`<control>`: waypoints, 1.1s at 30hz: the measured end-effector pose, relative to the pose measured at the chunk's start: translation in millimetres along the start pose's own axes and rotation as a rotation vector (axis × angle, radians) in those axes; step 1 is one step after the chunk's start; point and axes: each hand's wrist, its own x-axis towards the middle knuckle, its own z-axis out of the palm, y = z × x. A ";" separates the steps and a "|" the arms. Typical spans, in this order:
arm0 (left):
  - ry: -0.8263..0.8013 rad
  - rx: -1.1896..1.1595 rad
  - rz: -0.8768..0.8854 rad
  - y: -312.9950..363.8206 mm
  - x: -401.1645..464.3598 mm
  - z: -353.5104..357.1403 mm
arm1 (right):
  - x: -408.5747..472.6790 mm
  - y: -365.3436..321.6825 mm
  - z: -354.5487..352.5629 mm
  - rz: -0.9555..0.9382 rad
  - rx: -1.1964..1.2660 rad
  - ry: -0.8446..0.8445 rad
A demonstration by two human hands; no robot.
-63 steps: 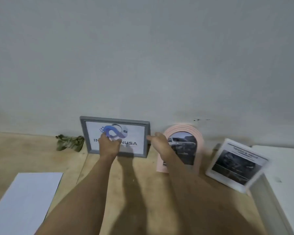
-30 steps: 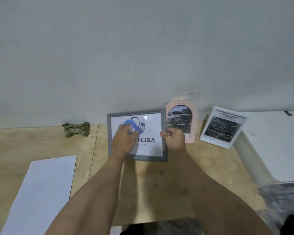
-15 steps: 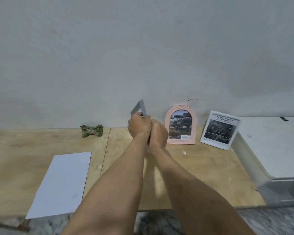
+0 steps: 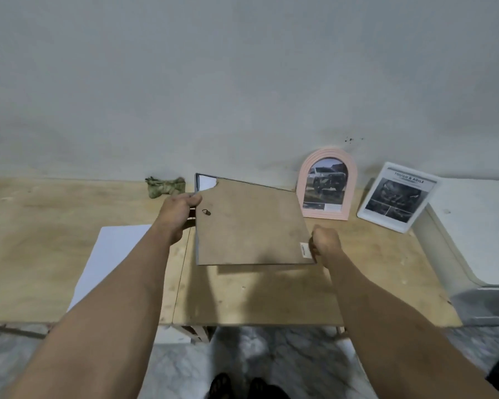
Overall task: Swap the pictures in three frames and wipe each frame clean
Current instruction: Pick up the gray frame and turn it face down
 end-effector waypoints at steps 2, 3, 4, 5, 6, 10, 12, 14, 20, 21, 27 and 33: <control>-0.023 -0.027 -0.076 -25.0 7.8 -5.3 | 7.2 26.2 1.8 0.072 -0.013 0.079; -0.029 -0.023 -0.116 -38.6 14.6 -7.5 | 10.2 40.3 2.6 0.085 -0.030 0.093; -0.039 -0.019 -0.153 -52.6 18.9 -9.1 | 14.2 56.2 4.8 0.094 -0.029 0.088; -0.041 -0.005 -0.186 -65.9 22.5 -10.4 | 13.4 69.5 6.0 0.101 -0.023 0.075; -0.042 -0.001 -0.212 -77.1 25.5 -9.9 | 12.8 80.5 6.4 0.108 -0.025 0.065; -0.033 0.183 -0.304 -124.0 33.5 0.5 | 5.1 119.5 8.9 0.176 -0.010 0.129; 0.007 0.267 -0.328 -145.9 37.5 5.5 | 2.1 129.7 11.0 0.188 -0.046 0.144; 0.087 0.337 -0.290 -170.2 49.0 10.9 | 7.4 138.9 17.0 0.180 -0.083 0.113; 0.241 0.634 -0.175 -187.4 44.6 26.9 | 8.7 139.9 34.5 0.140 -0.161 0.135; 0.250 0.678 -0.175 -186.4 43.4 29.0 | 8.5 138.5 36.3 0.136 -0.161 0.146; 0.208 1.012 0.075 -186.2 45.3 42.0 | -4.8 148.4 31.5 -0.020 -0.255 0.083; 0.099 1.159 0.098 -182.1 64.1 60.5 | -23.6 171.5 23.6 -0.230 -0.458 -0.144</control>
